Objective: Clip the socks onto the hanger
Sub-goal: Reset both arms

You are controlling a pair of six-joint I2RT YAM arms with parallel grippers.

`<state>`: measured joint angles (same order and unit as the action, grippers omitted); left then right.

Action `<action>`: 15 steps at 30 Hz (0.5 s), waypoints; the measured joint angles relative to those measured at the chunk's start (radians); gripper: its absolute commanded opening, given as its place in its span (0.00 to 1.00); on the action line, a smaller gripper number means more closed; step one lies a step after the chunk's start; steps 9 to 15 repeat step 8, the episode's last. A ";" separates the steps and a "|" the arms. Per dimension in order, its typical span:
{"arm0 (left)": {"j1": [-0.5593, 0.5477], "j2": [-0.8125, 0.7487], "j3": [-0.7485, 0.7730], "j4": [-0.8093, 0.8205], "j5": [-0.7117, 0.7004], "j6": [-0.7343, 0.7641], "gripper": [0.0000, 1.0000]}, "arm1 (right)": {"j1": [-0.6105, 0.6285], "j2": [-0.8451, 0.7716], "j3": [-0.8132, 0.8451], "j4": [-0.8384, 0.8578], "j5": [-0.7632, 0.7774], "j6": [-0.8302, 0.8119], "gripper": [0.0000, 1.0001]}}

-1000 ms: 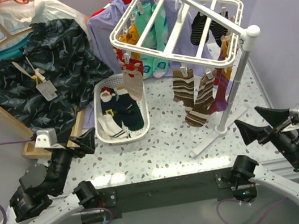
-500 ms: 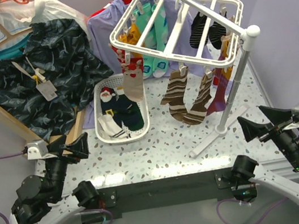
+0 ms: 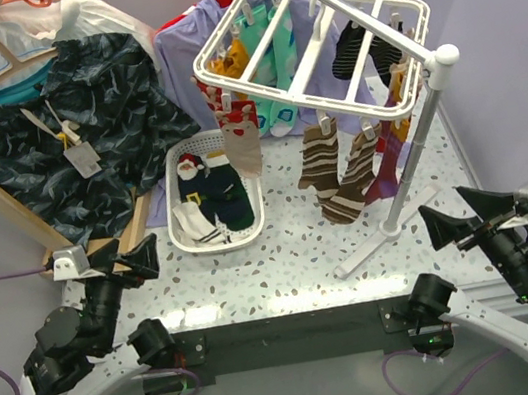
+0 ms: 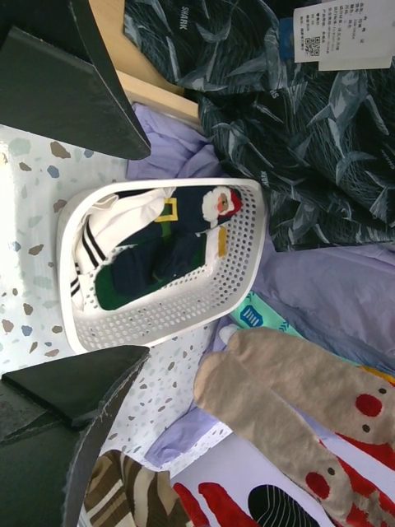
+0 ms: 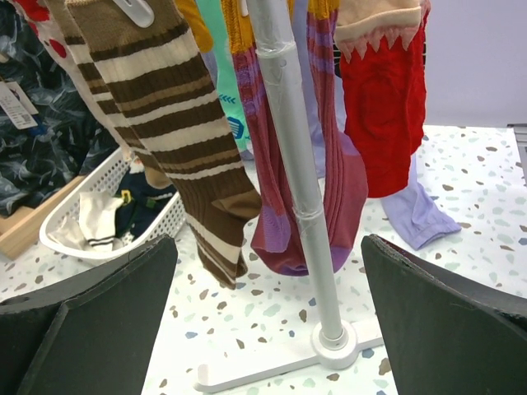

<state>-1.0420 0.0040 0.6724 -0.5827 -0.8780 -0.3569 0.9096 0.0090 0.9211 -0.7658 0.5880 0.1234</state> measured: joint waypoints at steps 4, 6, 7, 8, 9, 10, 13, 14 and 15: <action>0.000 0.000 0.000 0.000 -0.002 0.000 1.00 | 0.000 0.000 -0.002 -0.001 0.002 0.000 0.99; 0.000 0.000 0.000 0.000 -0.002 0.000 1.00 | 0.000 0.000 -0.002 -0.001 0.002 0.000 0.99; 0.000 0.000 0.000 0.000 -0.003 0.000 1.00 | 0.000 0.000 -0.002 -0.001 0.002 0.000 0.99; 0.000 0.000 0.000 0.000 -0.006 -0.001 1.00 | 0.000 0.000 -0.002 -0.001 0.001 0.000 0.99; 0.000 0.000 0.000 0.000 -0.006 -0.001 1.00 | 0.000 0.000 -0.002 -0.001 0.001 0.000 0.99; 0.000 0.000 0.000 0.000 -0.006 -0.001 1.00 | 0.000 0.000 -0.002 -0.001 0.001 0.000 0.99; 0.000 0.000 0.000 0.000 -0.006 -0.001 1.00 | 0.000 0.000 -0.002 -0.001 0.001 0.000 0.99; 0.000 0.000 0.000 0.000 -0.006 -0.001 1.00 | 0.000 0.000 -0.002 -0.001 0.001 0.000 0.99; 0.000 0.000 0.000 0.000 -0.006 -0.001 1.00 | 0.000 0.000 -0.002 -0.001 0.001 0.000 0.99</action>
